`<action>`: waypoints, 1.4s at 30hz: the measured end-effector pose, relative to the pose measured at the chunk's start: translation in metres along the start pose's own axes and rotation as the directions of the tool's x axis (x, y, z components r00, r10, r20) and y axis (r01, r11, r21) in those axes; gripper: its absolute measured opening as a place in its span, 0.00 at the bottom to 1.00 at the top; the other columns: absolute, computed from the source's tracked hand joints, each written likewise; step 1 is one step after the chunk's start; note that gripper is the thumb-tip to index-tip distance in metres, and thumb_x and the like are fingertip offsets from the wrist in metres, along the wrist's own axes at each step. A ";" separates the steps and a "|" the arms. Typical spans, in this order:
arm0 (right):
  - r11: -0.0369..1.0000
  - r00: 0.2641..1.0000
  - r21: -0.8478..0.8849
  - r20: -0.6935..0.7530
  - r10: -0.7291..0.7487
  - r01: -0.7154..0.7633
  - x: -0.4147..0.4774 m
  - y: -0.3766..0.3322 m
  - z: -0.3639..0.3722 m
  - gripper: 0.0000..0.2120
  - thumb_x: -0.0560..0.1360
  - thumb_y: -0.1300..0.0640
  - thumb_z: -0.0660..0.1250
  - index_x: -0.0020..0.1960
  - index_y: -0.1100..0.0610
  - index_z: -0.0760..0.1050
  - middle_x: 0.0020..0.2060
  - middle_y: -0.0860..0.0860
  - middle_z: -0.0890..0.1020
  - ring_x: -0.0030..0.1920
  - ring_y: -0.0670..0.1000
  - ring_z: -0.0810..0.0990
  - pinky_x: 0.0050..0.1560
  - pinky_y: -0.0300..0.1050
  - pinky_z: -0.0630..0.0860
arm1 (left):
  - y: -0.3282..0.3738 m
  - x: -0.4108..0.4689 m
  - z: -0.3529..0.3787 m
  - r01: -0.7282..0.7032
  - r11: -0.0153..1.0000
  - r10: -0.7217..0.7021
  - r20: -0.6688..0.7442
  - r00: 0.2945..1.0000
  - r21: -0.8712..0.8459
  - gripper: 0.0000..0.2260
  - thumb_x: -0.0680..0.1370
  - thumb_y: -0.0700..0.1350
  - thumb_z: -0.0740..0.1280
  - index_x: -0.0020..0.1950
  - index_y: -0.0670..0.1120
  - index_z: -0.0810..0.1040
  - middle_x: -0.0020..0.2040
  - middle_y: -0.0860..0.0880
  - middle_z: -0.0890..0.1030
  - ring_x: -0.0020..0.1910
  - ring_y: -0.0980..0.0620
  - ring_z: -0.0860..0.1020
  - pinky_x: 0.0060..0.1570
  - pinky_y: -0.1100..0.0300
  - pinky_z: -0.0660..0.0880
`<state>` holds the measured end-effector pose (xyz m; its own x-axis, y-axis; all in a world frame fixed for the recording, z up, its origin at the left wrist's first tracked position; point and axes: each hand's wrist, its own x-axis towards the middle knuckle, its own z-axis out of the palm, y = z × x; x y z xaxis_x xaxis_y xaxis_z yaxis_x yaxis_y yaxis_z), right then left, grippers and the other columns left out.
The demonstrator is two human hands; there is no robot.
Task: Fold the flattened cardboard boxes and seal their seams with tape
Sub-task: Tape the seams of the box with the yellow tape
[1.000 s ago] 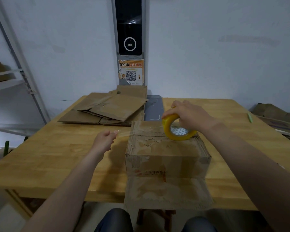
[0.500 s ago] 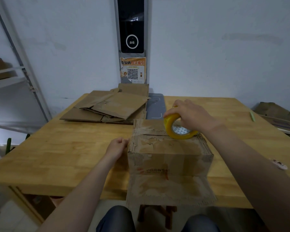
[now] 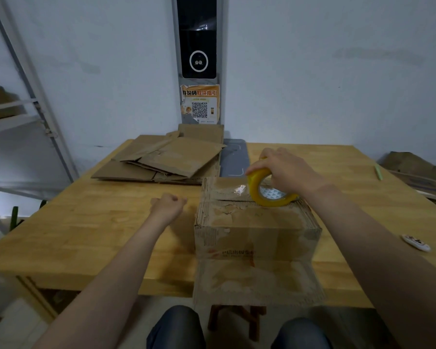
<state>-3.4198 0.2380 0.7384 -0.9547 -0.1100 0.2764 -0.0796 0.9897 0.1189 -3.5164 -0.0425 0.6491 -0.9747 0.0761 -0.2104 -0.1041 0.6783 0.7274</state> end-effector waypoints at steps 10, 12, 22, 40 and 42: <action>0.861 0.997 0.507 -0.035 0.064 -0.037 -0.017 0.037 0.009 0.35 0.76 0.67 0.69 0.72 0.35 0.69 0.64 0.47 0.71 0.64 0.48 0.70 0.60 0.41 0.68 | 0.034 -0.030 0.019 0.003 0.938 0.141 0.390 0.910 -0.347 0.15 0.81 0.51 0.70 0.64 0.45 0.79 0.55 0.45 0.86 0.55 0.45 0.84 0.58 0.47 0.81; 0.772 0.988 0.635 -0.102 0.113 -0.023 -0.029 0.042 0.019 0.34 0.75 0.70 0.69 0.71 0.37 0.71 0.64 0.48 0.71 0.63 0.47 0.71 0.55 0.32 0.68 | 0.033 -0.028 0.022 0.010 0.950 0.125 0.412 0.902 -0.311 0.14 0.81 0.47 0.70 0.65 0.44 0.79 0.57 0.45 0.85 0.57 0.45 0.83 0.61 0.45 0.79; 0.546 0.950 0.828 -0.050 0.307 -0.132 -0.057 0.051 0.055 0.38 0.79 0.61 0.71 0.79 0.36 0.58 0.78 0.41 0.62 0.76 0.50 0.65 0.69 0.60 0.73 | 0.031 -0.037 0.027 -0.036 0.971 0.126 0.379 0.917 -0.237 0.18 0.86 0.49 0.61 0.75 0.45 0.70 0.67 0.49 0.72 0.76 0.45 0.66 0.70 0.52 0.60; 0.548 0.991 0.837 -0.074 0.112 0.001 -0.006 -0.050 0.055 0.37 0.81 0.58 0.68 0.81 0.37 0.53 0.76 0.40 0.64 0.72 0.51 0.69 0.62 0.45 0.73 | -0.024 -0.039 -0.047 -0.365 0.666 0.221 0.294 0.930 0.651 0.47 0.76 0.76 0.44 0.84 0.46 0.41 0.84 0.48 0.38 0.82 0.50 0.36 0.78 0.40 0.37; 0.549 0.993 0.836 -0.072 0.096 0.008 -0.002 -0.056 0.056 0.36 0.81 0.57 0.68 0.81 0.37 0.54 0.77 0.42 0.64 0.74 0.50 0.68 0.68 0.51 0.72 | -0.019 -0.044 -0.043 -0.394 0.661 0.225 0.333 0.916 0.639 0.48 0.74 0.76 0.42 0.84 0.46 0.42 0.84 0.48 0.37 0.82 0.51 0.35 0.79 0.40 0.36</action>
<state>-3.4290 0.1881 0.6782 -0.9347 -0.0208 0.3548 -0.2907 0.6192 -0.7294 -3.4803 -0.0903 0.6722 -0.8501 0.4656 -0.2461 0.4423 0.8849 0.1463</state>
